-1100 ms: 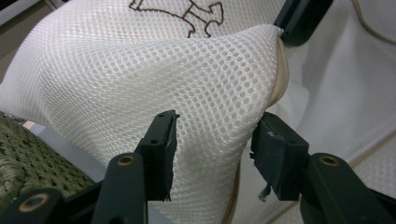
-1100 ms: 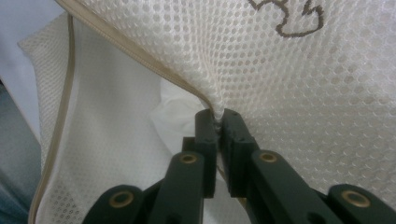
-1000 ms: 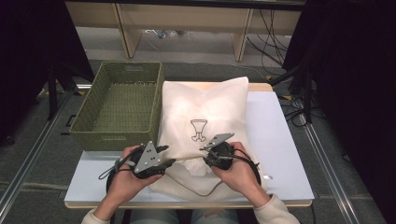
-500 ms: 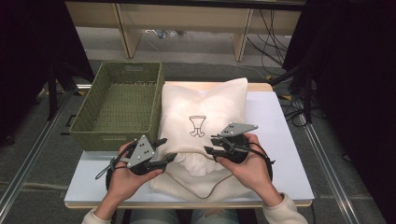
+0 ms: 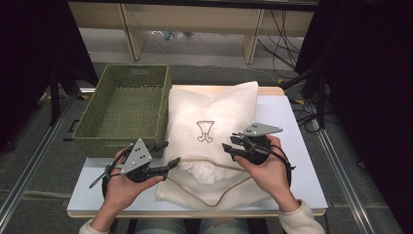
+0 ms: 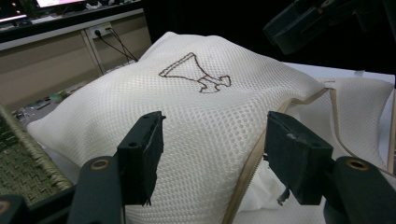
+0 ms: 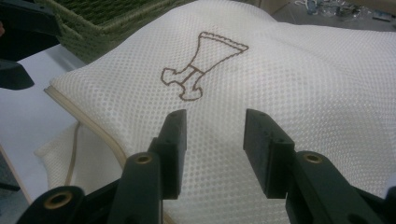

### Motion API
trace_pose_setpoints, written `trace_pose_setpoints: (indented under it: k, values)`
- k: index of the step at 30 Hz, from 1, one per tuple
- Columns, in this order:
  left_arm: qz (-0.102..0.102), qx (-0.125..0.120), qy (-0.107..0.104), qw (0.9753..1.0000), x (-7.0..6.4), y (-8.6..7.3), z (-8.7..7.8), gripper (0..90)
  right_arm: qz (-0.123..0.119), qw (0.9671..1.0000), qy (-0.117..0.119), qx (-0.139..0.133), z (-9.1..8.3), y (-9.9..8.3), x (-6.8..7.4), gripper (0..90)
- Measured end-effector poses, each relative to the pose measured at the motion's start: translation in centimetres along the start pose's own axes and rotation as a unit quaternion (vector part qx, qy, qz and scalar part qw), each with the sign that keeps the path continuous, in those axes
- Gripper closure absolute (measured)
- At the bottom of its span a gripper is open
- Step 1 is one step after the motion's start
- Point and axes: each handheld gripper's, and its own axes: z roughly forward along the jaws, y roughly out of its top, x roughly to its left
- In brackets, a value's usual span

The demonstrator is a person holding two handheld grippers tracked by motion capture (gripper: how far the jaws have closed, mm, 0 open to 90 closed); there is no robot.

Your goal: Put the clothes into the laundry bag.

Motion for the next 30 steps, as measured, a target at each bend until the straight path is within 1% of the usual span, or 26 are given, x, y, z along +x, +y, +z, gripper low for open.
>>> trace_pose_setpoints:
  k: [1, 5, 6, 7, 8, 9, 10, 11, 12, 13, 14, 15, 16, 17, 18, 19, 20, 21, 22, 23, 24, 26, 27, 28, 29, 30]
  values:
    - [0.000, -0.002, 0.004, 1.0000, 0.2, 0.0, -0.2, 36.7, 0.005, 1.0000, 0.002, 0.000, 0.0, 0.0, 0.0, 60.1]
    - [-0.007, -0.006, 0.022, 0.9997, 0.9, 0.0, -0.9, 34.8, -0.003, 0.9999, -0.006, -0.009, -0.1, -0.1, -0.5, 59.5]
    - [-0.008, -0.006, 0.027, 0.9996, 1.2, -0.1, -1.1, 34.5, 0.003, 1.0000, -0.005, -0.005, -0.2, -0.1, -0.6, 59.3]
    - [-0.010, -0.007, 0.033, 0.9994, 1.4, -0.2, -1.3, 34.3, 0.013, 0.9998, -0.011, -0.008, -0.2, -0.2, -0.6, 59.1]
    - [-0.012, -0.008, 0.036, 0.9992, 1.6, -0.3, -1.5, 34.2, 0.004, 0.9998, -0.015, -0.011, -0.3, -0.3, -0.9, 58.8]
    - [-0.013, -0.009, 0.042, 0.9990, 1.8, -0.4, -1.7, 34.0, 0.015, 0.9998, -0.013, -0.009, -0.3, -0.3, -1.0, 58.8]
    - [-0.023, -0.005, 0.049, 0.9985, 1.9, -0.6, -1.9, 33.9, 0.017, 0.9996, -0.020, -0.011, -0.4, -0.4, -1.2, 58.8]
    - [-0.024, -0.005, 0.056, 0.9981, 2.1, -0.7, -2.1, 33.8, 0.012, 0.9995, -0.025, -0.013, -0.6, -0.4, -1.4, 58.6]
    - [-0.025, -0.004, 0.060, 0.9979, 2.4, -0.9, -2.4, 33.6, 0.016, 0.9993, -0.028, -0.017, -0.6, -0.4, -1.5, 58.5]
    - [-0.025, -0.004, 0.066, 0.9975, 2.6, -1.0, -2.6, 33.5, 0.010, 0.9994, -0.028, -0.018, -0.7, -0.5, -1.7, 58.5]
    - [-0.021, -0.009, 0.069, 0.9974, 3.0, -1.1, -2.8, 33.3, 0.015, 0.9991, -0.035, -0.019, -0.9, -0.5, -1.8, 58.4]
    - [-0.023, -0.009, 0.076, 0.9968, 3.2, -1.2, -3.1, 33.3, 0.020, 0.9991, -0.032, -0.018, -0.9, -0.5, -1.9, 58.2]
    - [-0.031, -0.008, 0.079, 0.9963, 3.3, -1.4, -3.4, 33.2, 0.027, 0.9989, -0.033, -0.022, -0.9, -0.6, -2.0, 58.1]
    - [-0.026, -0.011, 0.086, 0.9959, 3.5, -1.5, -3.7, 33.2, 0.021, 0.9991, -0.031, -0.022, -1.0, -0.6, -2.3, 57.9]
    - [-0.042, -0.007, 0.092, 0.9949, 3.5, -1.7, -4.0, 33.2, 0.023, 0.9988, -0.035, -0.023, -1.0, -0.6, -2.4, 57.9]
    - [-0.044, -0.008, 0.096, 0.9943, 3.7, -1.8, -4.2, 33.2, 0.028, 0.9985, -0.041, -0.026, -1.0, -0.7, -2.4, 57.8]
    - [-0.044, -0.008, 0.102, 0.9937, 3.8, -1.9, -4.4, 33.2, 0.026, 0.9985, -0.042, -0.022, -1.1, -0.7, -2.6, 57.8]
    - [-0.046, -0.010, 0.106, 0.9932, 4.0, -2.0, -4.6, 33.2, 0.029, 0.9985, -0.038, -0.027, -1.0, -0.7, -2.7, 57.7]
    - [-0.048, -0.008, 0.113, 0.9925, 4.1, -2.1, -4.9, 33.1, 0.040, 0.9981, -0.043, -0.023, -1.2, -0.8, -2.6, 57.5]
    - [-0.050, -0.008, 0.118, 0.9917, 4.2, -2.2, -5.1, 33.1, 0.036, 0.9980, -0.046, -0.024, -1.2, -0.8, -2.8, 57.4]
    - [-0.051, -0.009, 0.123, 0.9911, 4.3, -2.3, -5.2, 33.0, 0.041, 0.9976, -0.046, -0.029, -1.2, -0.8, -2.8, 57.2]
    - [-0.054, -0.008, 0.130, 0.9901, 4.5, -2.5, -5.5, 33.0, 0.027, 0.9981, -0.048, -0.027, -1.3, -0.8, -3.2, 56.6]
    - [-0.053, -0.007, 0.132, 0.9898, 4.5, -2.6, -5.6, 32.9, 0.034, 0.9979, -0.047, -0.027, -1.3, -0.8, -3.1, 56.4]
    - [-0.055, -0.010, 0.132, 0.9897, 4.6, -2.7, -5.7, 32.9, 0.030, 0.9980, -0.045, -0.031, -1.2, -0.8, -3.2, 56.2]
    - [-0.056, -0.008, 0.134, 0.9893, 4.6, -2.8, -5.8, 32.8, 0.037, 0.9980, -0.043, -0.026, -1.3, -0.8, -3.2, 55.9]
    - [-0.057, -0.007, 0.135, 0.9891, 4.6, -2.9, -5.9, 32.8, 0.036, 0.9979, -0.048, -0.025, -1.3, -0.8, -3.2, 55.8]
